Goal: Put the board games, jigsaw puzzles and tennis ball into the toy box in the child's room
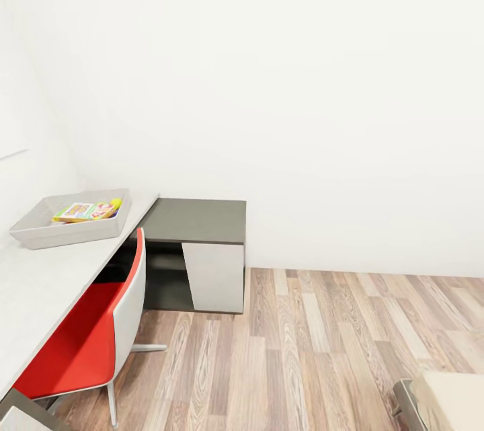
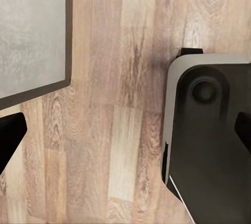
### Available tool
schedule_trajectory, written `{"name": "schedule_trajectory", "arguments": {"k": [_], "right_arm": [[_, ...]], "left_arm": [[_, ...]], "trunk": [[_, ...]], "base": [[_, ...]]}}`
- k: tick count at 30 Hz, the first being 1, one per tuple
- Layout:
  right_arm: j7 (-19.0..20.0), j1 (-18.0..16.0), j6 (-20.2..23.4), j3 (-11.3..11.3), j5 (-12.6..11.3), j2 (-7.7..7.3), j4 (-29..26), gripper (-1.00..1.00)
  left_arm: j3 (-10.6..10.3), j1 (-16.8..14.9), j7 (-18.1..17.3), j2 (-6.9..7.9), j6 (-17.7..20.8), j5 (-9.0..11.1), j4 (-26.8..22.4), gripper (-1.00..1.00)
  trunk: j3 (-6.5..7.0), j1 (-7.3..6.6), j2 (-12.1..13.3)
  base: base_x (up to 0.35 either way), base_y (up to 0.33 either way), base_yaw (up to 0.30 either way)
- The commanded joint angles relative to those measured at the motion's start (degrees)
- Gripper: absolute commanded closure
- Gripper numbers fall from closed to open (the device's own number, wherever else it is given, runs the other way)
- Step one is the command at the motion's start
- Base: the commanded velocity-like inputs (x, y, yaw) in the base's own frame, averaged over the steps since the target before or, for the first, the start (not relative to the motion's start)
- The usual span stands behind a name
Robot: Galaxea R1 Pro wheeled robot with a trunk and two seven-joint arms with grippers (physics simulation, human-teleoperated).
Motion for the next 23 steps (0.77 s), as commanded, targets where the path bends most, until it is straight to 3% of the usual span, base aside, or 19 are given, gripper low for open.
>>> {"name": "schedule_trajectory", "arguments": {"k": [1,10,17,23], "right_arm": [[-0.1,0.0,-0.2,0.2,-0.6,0.0,0.0,-1.0],[-0.1,0.0,-0.2,0.1,-0.8,0.99,0.1,-1.0],[-0.1,0.0,-0.2,0.0,-0.6,0.32,0.1,-1.0],[-0.1,0.0,-0.2,0.0,-0.7,0.64,0.1,-1.0]], "left_arm": [[-0.5,0.0,0.2,-0.03,-0.1,0.5,-0.1,-1.0],[-0.6,0.0,0.2,-0.06,-0.1,0.5,-0.1,-1.0],[-0.6,0.0,0.2,-0.09,-0.1,0.4,-0.2,-1.0],[-0.6,0.0,0.2,-0.09,-0.1,0.4,-0.2,-1.0]], "trunk": [[-0.13,0.03,-0.1],[-0.14,0.03,-0.1],[-0.14,0.03,-0.1],[-0.14,0.03,-0.1]], "base": [[0.0,0.0,0.0],[0.0,0.0,0.0],[0.0,0.0,0.0],[0.0,0.0,0.0]]}}
